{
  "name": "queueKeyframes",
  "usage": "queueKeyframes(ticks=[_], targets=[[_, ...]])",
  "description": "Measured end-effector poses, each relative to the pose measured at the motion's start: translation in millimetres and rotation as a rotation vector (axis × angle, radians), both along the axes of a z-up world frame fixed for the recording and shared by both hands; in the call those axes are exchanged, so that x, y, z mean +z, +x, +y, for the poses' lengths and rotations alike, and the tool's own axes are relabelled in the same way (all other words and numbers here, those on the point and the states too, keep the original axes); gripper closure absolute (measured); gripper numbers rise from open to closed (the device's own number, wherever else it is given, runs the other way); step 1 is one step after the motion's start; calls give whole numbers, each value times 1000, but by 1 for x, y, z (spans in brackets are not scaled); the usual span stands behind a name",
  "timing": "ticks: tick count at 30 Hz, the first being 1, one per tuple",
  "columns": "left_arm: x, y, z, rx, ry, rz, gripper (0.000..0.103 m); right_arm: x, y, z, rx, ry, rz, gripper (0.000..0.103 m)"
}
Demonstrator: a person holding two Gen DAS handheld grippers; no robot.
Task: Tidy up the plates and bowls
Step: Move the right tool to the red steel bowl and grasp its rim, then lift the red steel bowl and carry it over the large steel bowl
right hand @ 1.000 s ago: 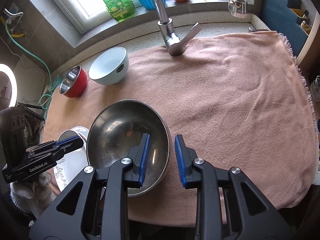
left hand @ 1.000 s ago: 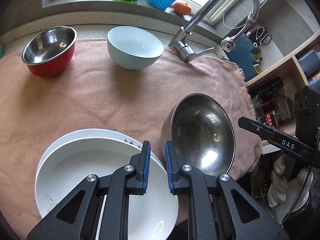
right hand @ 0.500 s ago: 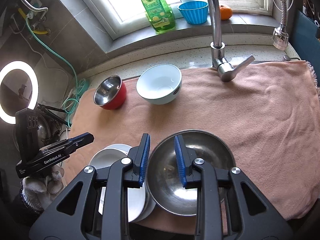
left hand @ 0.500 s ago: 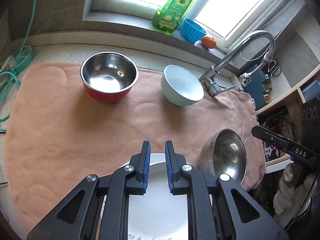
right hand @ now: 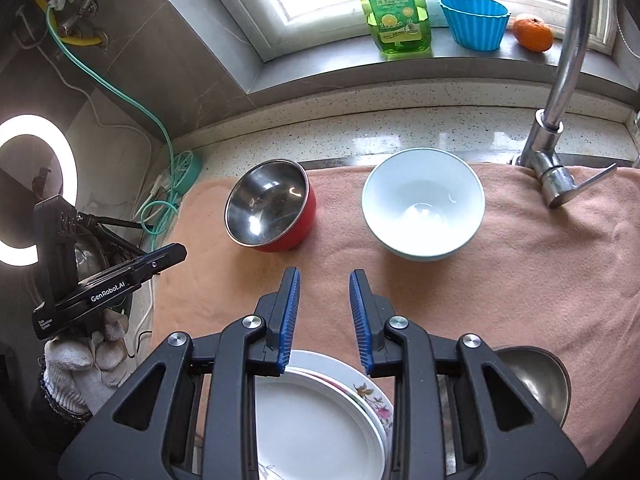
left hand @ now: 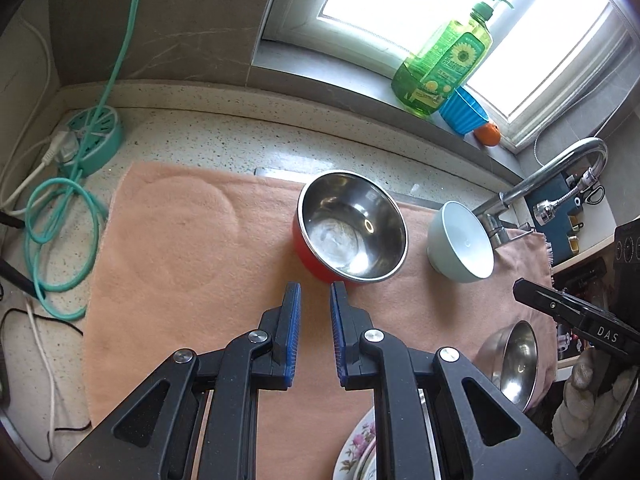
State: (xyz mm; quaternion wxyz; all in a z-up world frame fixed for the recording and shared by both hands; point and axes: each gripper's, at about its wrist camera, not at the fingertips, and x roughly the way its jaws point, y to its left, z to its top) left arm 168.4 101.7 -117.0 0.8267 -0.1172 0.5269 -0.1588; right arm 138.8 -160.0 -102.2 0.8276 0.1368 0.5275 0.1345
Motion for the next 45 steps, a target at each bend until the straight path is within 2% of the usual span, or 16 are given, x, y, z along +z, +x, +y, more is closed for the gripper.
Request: queueKeyframes(ticks=[5, 8, 14, 24, 29, 33, 35, 45], targets=[[-9, 29, 0, -8, -14, 39, 90, -15, 42, 15, 3, 9, 61, 75], [-15, 44, -5, -17, -7, 59, 90, -24, 64, 21, -8, 12, 96, 67], [-29, 69, -12, -19, -36, 106, 90, -42, 100, 33, -6, 15, 150, 67], [-44, 85, -8, -14, -44, 147, 90, -70, 122, 47, 6, 0, 199, 67], [-48, 86, -10, -18, -51, 153, 90, -76, 125, 56, 27, -5, 218, 76], [-50, 86, -8, -15, -62, 158, 90, -78, 124, 56, 35, 3, 229, 79], [-52, 87, -7, -16, -64, 162, 90, -80, 123, 57, 40, 10, 237, 86], [-54, 85, -13, -29, -67, 161, 93, -81, 121, 53, 34, 32, 244, 91]])
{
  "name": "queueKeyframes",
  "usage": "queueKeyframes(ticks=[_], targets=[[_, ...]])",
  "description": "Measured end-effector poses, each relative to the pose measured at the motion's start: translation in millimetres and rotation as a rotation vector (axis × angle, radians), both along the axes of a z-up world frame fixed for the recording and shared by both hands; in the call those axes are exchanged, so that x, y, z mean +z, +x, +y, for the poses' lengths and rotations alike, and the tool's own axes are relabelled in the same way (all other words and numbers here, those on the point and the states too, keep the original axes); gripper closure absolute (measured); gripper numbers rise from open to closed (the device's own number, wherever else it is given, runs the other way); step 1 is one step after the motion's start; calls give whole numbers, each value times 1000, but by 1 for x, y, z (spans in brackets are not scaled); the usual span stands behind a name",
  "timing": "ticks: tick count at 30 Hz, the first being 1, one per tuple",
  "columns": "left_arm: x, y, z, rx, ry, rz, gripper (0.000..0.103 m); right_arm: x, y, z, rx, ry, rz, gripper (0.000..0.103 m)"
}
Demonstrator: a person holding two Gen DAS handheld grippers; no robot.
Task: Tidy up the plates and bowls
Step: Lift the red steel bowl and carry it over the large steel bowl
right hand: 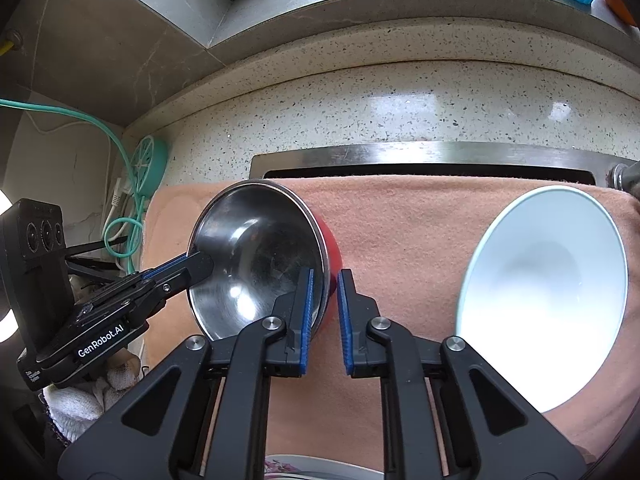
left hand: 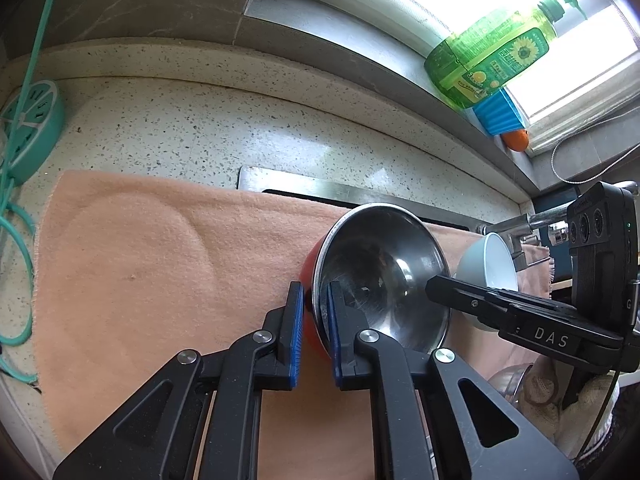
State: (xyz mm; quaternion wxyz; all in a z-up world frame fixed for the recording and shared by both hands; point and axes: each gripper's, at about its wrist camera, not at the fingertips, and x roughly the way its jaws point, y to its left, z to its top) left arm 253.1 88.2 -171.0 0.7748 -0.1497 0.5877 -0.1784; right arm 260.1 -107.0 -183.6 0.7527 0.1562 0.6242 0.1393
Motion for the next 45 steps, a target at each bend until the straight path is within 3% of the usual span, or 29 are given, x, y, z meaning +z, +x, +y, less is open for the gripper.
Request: queueKeyframes(ticks=[9, 21, 34, 45], targets=[[17, -17, -1, 0, 1, -29, 93, 19, -14, -6, 2, 22, -19, 92], [60, -62, -23, -54, -35, -91, 93, 67, -63, -40, 4, 48, -81, 92], [86, -112, -83, -157, -83, -125, 93, 95, -120, -101, -52, 29, -109, 92], [85, -145, -149, -266, -107, -108, 93, 97, -166, -162, -145, 15, -94, 92]])
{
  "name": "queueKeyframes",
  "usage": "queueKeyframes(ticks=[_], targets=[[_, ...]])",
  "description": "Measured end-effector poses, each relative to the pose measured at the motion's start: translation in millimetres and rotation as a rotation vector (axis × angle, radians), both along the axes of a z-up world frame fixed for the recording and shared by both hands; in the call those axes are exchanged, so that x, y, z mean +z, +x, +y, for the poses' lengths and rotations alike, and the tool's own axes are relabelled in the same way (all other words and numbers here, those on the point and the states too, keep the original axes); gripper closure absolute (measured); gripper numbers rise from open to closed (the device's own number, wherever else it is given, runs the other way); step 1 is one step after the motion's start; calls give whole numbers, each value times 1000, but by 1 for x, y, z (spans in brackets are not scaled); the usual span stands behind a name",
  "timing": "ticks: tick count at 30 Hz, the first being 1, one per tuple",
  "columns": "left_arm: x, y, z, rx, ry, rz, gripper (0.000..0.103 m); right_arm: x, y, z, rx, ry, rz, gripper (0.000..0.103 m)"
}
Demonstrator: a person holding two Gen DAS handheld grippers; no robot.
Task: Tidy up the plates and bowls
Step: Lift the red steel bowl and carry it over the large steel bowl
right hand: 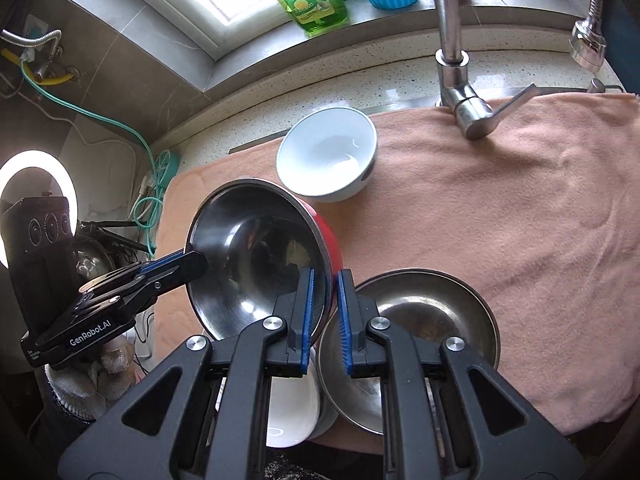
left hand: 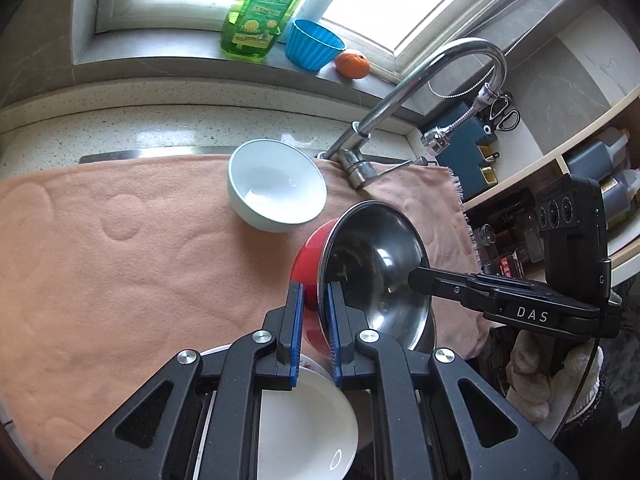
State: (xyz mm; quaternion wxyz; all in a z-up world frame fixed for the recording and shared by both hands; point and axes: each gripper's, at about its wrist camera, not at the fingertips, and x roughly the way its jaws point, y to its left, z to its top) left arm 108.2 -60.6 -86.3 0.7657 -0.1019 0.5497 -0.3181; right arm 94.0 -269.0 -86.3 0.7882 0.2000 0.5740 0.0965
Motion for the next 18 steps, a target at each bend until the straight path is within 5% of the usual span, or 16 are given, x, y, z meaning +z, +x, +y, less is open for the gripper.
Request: queueKeyframes(ticks=[18], targets=[[-30, -41, -76, -162, 67, 60, 93, -36, -63, -63, -69, -48, 90, 91]])
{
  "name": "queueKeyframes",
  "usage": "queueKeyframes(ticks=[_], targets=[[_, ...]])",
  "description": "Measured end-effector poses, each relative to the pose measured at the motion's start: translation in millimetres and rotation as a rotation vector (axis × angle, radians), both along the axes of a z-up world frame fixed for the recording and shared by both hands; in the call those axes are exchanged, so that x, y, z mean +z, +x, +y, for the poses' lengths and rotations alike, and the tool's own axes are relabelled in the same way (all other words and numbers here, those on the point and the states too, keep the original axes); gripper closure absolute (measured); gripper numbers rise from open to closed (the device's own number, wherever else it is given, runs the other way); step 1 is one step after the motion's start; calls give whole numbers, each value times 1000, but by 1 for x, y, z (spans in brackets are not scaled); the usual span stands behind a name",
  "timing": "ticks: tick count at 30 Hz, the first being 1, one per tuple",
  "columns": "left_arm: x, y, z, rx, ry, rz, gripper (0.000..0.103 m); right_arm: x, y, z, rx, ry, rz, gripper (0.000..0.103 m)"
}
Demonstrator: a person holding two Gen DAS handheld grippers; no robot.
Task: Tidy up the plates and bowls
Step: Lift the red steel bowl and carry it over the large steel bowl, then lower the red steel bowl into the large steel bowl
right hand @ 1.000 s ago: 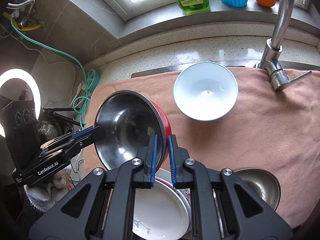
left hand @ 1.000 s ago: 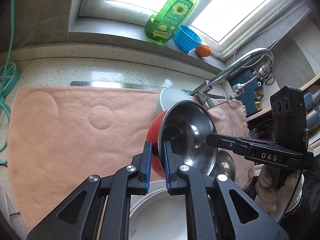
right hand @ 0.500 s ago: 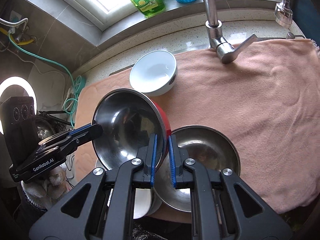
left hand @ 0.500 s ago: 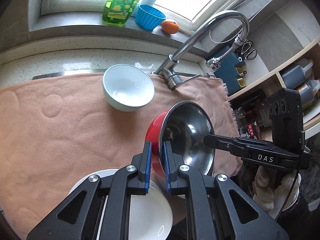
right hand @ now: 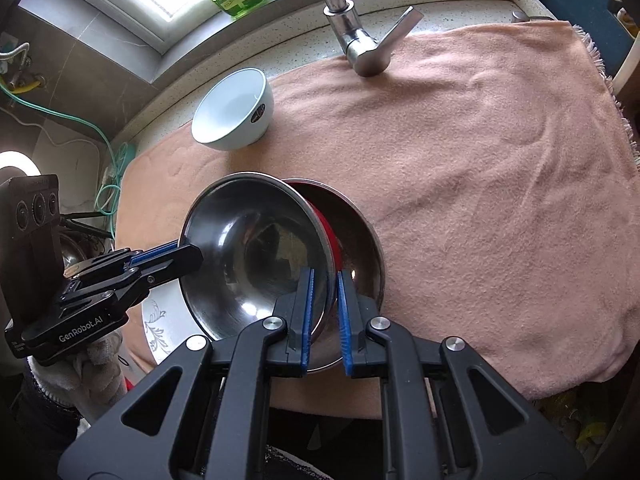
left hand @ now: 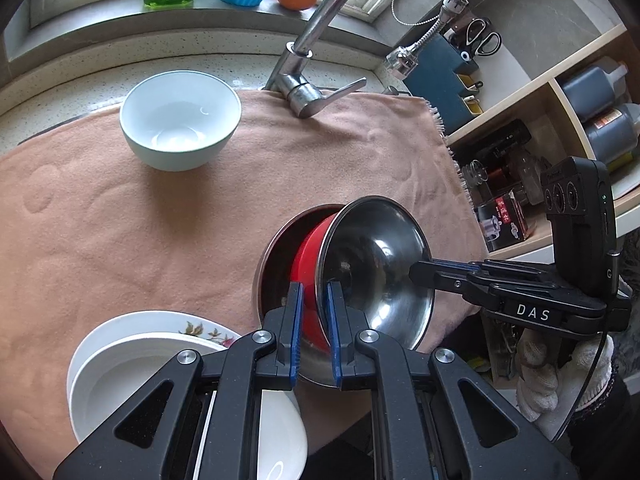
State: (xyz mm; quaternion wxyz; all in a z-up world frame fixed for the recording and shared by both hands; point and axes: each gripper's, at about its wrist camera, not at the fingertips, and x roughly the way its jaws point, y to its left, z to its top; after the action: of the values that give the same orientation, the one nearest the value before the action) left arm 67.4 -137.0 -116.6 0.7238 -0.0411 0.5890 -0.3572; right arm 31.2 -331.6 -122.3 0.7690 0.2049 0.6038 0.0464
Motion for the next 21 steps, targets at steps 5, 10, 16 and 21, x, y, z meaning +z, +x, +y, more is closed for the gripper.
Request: queueKeyframes(ticks=[5, 10, 16, 21], targets=[[-9, -4, -6, -14, 38, 5, 93, -12, -3, 2, 11, -1, 23, 91], [-18, -3, -7, -13, 62, 19, 93, -17, 0, 0, 8, 17, 28, 91], [-24, -2, -10, -7, 83, 24, 93, -16, 2, 3, 27, -6, 28, 91], [-23, -1, -11, -13, 87, 26, 93, -17, 3, 6, 40, -24, 34, 90]])
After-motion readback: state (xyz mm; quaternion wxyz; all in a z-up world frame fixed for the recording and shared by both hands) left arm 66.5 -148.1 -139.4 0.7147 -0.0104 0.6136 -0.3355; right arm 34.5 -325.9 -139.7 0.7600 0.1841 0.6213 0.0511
